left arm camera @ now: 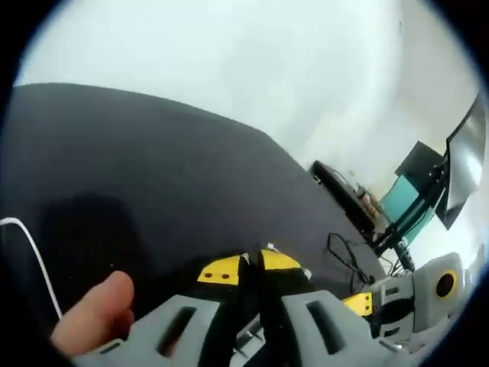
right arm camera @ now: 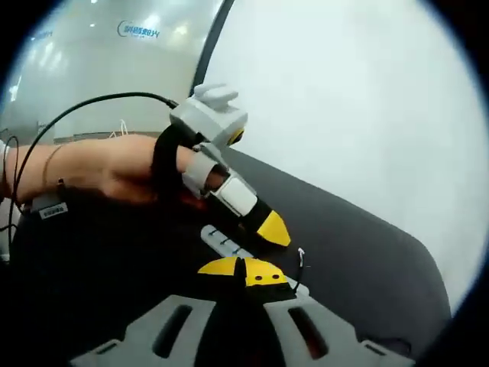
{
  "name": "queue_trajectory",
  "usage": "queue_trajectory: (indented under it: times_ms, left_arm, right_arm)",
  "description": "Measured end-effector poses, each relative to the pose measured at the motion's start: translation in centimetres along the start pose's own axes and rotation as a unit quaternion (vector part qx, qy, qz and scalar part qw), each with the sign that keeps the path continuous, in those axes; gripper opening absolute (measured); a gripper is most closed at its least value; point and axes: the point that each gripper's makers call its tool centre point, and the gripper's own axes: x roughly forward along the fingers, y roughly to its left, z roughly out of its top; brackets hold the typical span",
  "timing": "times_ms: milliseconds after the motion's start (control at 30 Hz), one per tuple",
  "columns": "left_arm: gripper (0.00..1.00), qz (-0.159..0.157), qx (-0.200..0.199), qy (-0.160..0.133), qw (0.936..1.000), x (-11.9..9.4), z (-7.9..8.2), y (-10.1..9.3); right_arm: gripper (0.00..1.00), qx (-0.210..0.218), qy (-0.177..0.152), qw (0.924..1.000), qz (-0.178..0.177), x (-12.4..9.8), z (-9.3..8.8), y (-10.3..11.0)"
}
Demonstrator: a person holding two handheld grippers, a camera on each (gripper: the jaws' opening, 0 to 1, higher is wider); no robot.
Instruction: Grab the wires, straighten them and put them on the rack
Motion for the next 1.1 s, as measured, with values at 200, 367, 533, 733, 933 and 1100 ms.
queue_trajectory:
  times_ms: [200,367,533,733,933,1100]
  left_arm:
    - [0.05,0.011,0.021,-0.002,0.9997,-0.3,-0.1,-0.3]
    - [0.05,0.008,0.023,0.001,0.9997,-0.3,0.4,0.4]
    - [0.05,0.011,0.024,0.006,0.9996,-0.3,0.7,1.0]
    - [0.05,0.016,0.047,0.007,0.9988,0.6,1.0,1.0]
    - [0.05,0.024,0.069,0.006,0.9973,0.6,1.2,1.1]
    - [0.05,0.034,0.093,0.012,0.9950,1.0,1.3,1.2]
  right_arm:
    - [0.00,0.021,0.012,0.9996,-0.012,0.0,-0.4,-0.4]
    - [0.00,0.017,0.018,0.9995,-0.020,0.1,-0.8,-0.7]
    - [0.00,0.041,0.019,0.9989,-0.011,0.2,-0.7,-0.5]
    - [0.00,0.066,0.016,0.9977,0.010,0.5,-0.6,0.4]
    - [0.00,0.064,0.026,0.9976,0.006,0.8,-1.1,0.5]
    - [0.00,0.065,0.034,0.9973,0.002,1.0,-1.4,0.0]
